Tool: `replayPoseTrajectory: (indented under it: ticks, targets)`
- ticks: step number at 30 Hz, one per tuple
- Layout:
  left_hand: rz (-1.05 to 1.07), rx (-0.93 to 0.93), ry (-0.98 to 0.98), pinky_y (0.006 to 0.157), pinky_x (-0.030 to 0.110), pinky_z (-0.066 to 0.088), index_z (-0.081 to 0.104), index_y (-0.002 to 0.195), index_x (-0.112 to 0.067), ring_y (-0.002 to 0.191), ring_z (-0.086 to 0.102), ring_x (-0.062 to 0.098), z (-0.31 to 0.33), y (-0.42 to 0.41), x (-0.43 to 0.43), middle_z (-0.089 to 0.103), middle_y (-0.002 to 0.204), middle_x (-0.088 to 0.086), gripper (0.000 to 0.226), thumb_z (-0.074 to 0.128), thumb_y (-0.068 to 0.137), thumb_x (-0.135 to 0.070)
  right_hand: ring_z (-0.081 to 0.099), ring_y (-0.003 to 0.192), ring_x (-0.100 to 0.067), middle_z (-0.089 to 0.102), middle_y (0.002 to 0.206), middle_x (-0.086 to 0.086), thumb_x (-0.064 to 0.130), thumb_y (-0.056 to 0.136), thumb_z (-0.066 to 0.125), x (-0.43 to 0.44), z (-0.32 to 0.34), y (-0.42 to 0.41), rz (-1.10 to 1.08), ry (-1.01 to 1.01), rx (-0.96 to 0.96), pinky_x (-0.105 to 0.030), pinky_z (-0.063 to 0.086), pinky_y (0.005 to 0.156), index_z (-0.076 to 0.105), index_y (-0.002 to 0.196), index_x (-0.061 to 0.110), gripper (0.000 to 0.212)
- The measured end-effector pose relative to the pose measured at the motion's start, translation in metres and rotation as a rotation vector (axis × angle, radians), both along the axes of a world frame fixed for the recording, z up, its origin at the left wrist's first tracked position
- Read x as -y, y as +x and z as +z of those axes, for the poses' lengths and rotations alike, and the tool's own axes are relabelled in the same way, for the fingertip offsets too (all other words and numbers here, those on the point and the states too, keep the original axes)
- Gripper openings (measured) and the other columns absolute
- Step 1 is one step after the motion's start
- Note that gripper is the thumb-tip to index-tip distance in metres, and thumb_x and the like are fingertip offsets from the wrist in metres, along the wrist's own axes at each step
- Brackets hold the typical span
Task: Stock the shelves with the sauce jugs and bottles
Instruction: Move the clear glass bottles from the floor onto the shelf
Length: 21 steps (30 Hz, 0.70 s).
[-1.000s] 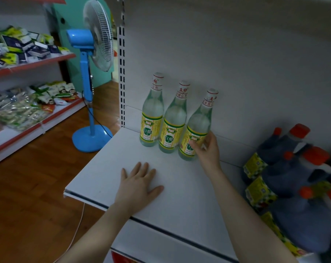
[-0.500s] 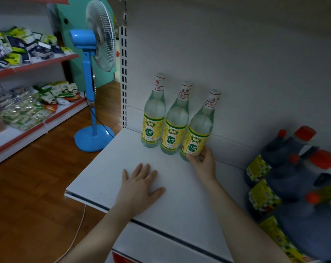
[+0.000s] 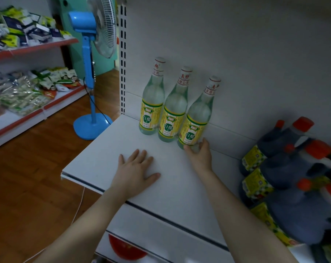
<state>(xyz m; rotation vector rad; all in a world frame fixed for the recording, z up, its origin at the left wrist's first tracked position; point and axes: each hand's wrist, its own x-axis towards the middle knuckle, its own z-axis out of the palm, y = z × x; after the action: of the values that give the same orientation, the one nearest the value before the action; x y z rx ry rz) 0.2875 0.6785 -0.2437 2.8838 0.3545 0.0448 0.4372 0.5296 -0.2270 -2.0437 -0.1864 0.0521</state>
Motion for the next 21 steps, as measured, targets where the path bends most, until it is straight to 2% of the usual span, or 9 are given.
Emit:
replayPoseTrajectory:
  ticks: [3, 6, 7, 9, 11, 14, 17, 21]
  targets:
    - [0.008, 0.013, -0.007, 0.11, 0.054, 0.015, 0.034, 0.14, -0.025, 0.143, 0.015, 0.02, 0.002, -0.002, 0.001, 0.024, 0.153, -0.001, 0.1, -0.001, 0.061, -0.075, 0.041, 0.13, -0.027, 0.042, 0.142, -0.016, 0.022, 0.087, 0.062, 0.012, 0.001, -0.018, 0.064, -0.194, 0.001, -0.026, 0.032, 0.099, 0.036, 0.136, 0.001, 0.059]
    - [0.02, 0.038, 0.019, 0.109, 0.056, 0.014, 0.047, 0.13, -0.017, 0.138, 0.026, 0.024, 0.009, -0.006, 0.006, 0.042, 0.138, 0.006, 0.097, 0.001, 0.064, -0.072, 0.03, 0.138, -0.024, 0.031, 0.15, -0.013, 0.03, 0.09, 0.056, 0.028, 0.0, -0.035, 0.192, -0.313, -0.012, -0.025, 0.024, 0.108, 0.027, 0.143, 0.003, 0.066]
    - [0.042, 0.044, 0.034, 0.109, 0.056, 0.015, 0.05, 0.126, -0.015, 0.137, 0.028, 0.025, 0.011, -0.009, 0.009, 0.046, 0.133, 0.007, 0.096, 0.001, 0.065, -0.07, 0.029, 0.139, -0.023, 0.03, 0.151, -0.012, 0.033, 0.091, 0.055, 0.034, 0.003, -0.04, 0.23, -0.327, -0.012, -0.025, 0.023, 0.109, 0.026, 0.143, 0.005, 0.067]
    - [0.128, 0.073, 0.02, 0.112, 0.05, 0.015, 0.049, 0.128, -0.013, 0.138, 0.028, 0.024, 0.017, -0.019, 0.018, 0.045, 0.137, 0.008, 0.092, 0.005, 0.071, -0.07, 0.028, 0.139, -0.022, 0.029, 0.151, -0.01, 0.036, 0.09, 0.056, 0.045, 0.011, -0.049, 0.303, -0.335, 0.015, -0.025, 0.022, 0.109, 0.026, 0.144, 0.006, 0.069]
    - [0.234, 0.134, -0.051, 0.114, 0.042, 0.014, 0.044, 0.135, -0.012, 0.14, 0.024, 0.023, 0.023, -0.034, 0.034, 0.037, 0.147, 0.01, 0.074, 0.027, 0.086, -0.065, 0.029, 0.139, -0.021, 0.03, 0.151, -0.009, 0.038, 0.089, 0.057, 0.054, 0.023, -0.055, 0.368, -0.338, 0.061, -0.025, 0.022, 0.109, 0.026, 0.144, 0.007, 0.07]
    - [0.347, 0.254, -0.094, 0.114, 0.041, 0.018, 0.044, 0.136, -0.008, 0.139, 0.027, 0.027, 0.029, -0.071, 0.067, 0.036, 0.147, 0.014, 0.065, 0.047, 0.089, -0.052, 0.03, 0.138, -0.02, 0.031, 0.151, -0.007, 0.04, 0.087, 0.058, 0.067, 0.037, -0.069, 0.492, -0.326, 0.125, -0.025, 0.023, 0.108, 0.027, 0.143, 0.008, 0.072]
    - [0.462, 0.361, -0.035, 0.109, 0.045, 0.028, 0.053, 0.129, -0.006, 0.133, 0.038, 0.03, 0.027, -0.118, 0.102, 0.047, 0.139, 0.017, 0.064, 0.054, 0.085, -0.053, 0.031, 0.137, -0.019, 0.033, 0.15, -0.006, 0.04, 0.087, 0.059, 0.076, 0.044, -0.093, 0.638, -0.316, 0.203, -0.025, 0.024, 0.108, 0.03, 0.143, 0.009, 0.07]
    - [0.662, 0.301, -0.008, 0.113, 0.04, 0.02, 0.046, 0.135, -0.011, 0.139, 0.029, 0.024, 0.015, -0.183, 0.145, 0.038, 0.146, 0.011, 0.065, 0.055, 0.085, -0.052, 0.03, 0.138, -0.019, 0.033, 0.15, -0.005, 0.042, 0.086, 0.059, 0.083, 0.044, -0.139, 0.834, -0.317, 0.257, -0.027, 0.024, 0.109, 0.03, 0.143, 0.011, 0.07]
